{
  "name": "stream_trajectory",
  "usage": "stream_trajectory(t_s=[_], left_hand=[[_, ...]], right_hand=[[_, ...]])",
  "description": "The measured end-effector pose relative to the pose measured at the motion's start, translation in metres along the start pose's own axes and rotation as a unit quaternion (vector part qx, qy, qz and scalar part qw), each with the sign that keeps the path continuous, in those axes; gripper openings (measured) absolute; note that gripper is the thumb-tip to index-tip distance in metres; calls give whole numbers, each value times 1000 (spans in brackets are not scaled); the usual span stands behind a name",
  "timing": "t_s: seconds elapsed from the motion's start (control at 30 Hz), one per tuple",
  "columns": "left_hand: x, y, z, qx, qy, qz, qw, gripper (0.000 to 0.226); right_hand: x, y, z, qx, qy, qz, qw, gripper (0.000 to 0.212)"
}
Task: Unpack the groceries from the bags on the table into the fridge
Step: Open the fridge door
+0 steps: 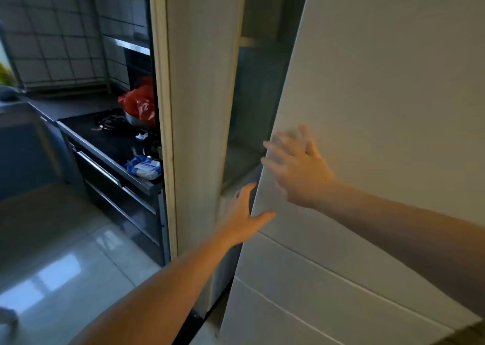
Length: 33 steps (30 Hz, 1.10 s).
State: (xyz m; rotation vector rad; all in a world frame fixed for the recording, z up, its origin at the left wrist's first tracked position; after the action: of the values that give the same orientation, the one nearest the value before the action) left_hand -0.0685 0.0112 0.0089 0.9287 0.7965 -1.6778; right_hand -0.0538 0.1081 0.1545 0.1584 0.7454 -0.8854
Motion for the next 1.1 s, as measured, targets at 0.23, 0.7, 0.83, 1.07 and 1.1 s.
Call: stream_trajectory(t_s=[0.23, 0.7, 0.83, 1.07, 1.1], left_hand=[[-15, -50, -2, -20, 33, 23, 999, 94], [-24, -50, 0, -54, 53, 50, 996, 63], [-15, -20, 4, -75, 68, 50, 994, 64], [-25, 55, 5, -90, 54, 41, 994, 55], [-26, 68, 5, -84, 47, 37, 995, 55]], right_hand=[[-15, -40, 2, -15, 75, 46, 996, 30], [-14, -54, 7, -3, 113, 49, 992, 27], [5, -39, 22, -77, 98, 75, 989, 26], [34, 34, 49, -174, 39, 66, 982, 39], [39, 49, 52, -183, 19, 59, 981, 44]])
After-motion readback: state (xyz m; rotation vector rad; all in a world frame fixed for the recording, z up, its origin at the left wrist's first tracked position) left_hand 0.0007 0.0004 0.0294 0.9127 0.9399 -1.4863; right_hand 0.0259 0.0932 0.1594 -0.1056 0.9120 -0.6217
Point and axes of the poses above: each hand's wrist, its own y-axis away from the middle knuckle, its own z-axis out of the back of the hand, x = y × z, the point moved 7 cm from there along -y, towards the middle knuckle, and after that the axes turned 7 degrees about x, right-handed, at the moved point
